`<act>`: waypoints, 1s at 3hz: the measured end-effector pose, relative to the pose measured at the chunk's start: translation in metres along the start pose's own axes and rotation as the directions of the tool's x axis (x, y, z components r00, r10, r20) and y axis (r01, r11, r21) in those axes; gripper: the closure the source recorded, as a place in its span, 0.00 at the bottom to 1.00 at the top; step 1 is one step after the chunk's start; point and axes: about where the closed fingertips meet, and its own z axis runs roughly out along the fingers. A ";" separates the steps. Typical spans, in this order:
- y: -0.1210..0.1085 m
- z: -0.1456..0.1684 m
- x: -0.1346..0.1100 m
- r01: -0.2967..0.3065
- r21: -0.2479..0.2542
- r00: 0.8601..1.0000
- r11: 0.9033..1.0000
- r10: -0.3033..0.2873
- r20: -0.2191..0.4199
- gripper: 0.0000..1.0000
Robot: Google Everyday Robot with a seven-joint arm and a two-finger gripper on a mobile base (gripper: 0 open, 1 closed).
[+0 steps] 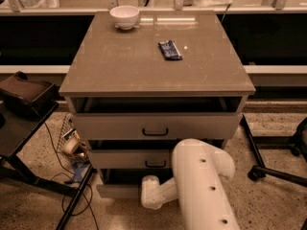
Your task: Open bottom drawer
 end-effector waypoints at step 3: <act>0.044 -0.030 0.018 -0.084 0.050 0.996 0.995 0.083 0.035 1.00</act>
Offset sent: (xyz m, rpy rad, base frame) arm -0.2363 -0.0875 0.0774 0.1272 -0.2800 -0.2814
